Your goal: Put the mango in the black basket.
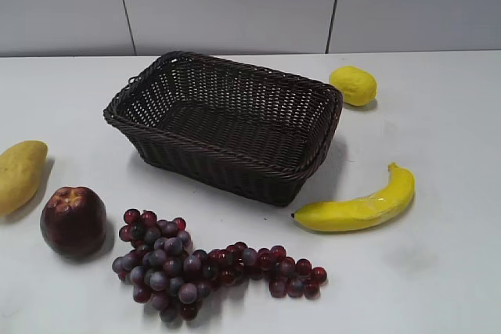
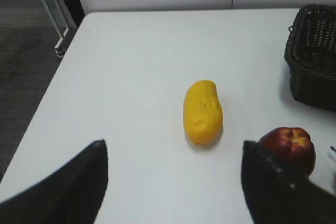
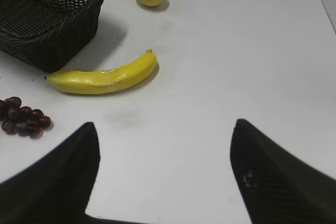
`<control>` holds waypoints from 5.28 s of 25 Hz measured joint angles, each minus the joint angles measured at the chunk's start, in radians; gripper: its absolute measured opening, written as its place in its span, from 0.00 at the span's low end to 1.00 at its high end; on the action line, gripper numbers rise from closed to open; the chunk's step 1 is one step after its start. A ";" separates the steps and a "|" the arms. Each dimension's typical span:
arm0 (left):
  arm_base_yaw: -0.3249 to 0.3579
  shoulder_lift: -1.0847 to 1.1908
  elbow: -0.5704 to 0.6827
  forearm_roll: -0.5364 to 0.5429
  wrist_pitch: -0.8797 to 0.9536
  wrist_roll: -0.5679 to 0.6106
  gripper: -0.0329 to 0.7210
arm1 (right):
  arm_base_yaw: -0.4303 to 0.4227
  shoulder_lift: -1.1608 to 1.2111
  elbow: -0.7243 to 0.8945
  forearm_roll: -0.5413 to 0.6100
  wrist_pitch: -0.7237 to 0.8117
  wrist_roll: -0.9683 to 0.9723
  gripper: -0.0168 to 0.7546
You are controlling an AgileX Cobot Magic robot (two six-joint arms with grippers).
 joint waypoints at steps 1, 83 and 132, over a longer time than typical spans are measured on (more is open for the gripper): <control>0.000 0.052 0.000 -0.001 -0.002 0.000 0.84 | 0.000 0.000 0.000 0.000 0.000 0.000 0.79; -0.403 1.429 -0.908 -0.096 -0.241 0.157 0.82 | 0.000 0.000 0.000 0.000 0.000 0.000 0.79; -0.205 1.422 -0.993 0.064 0.323 0.043 0.76 | 0.000 0.000 0.000 0.000 0.000 0.000 0.79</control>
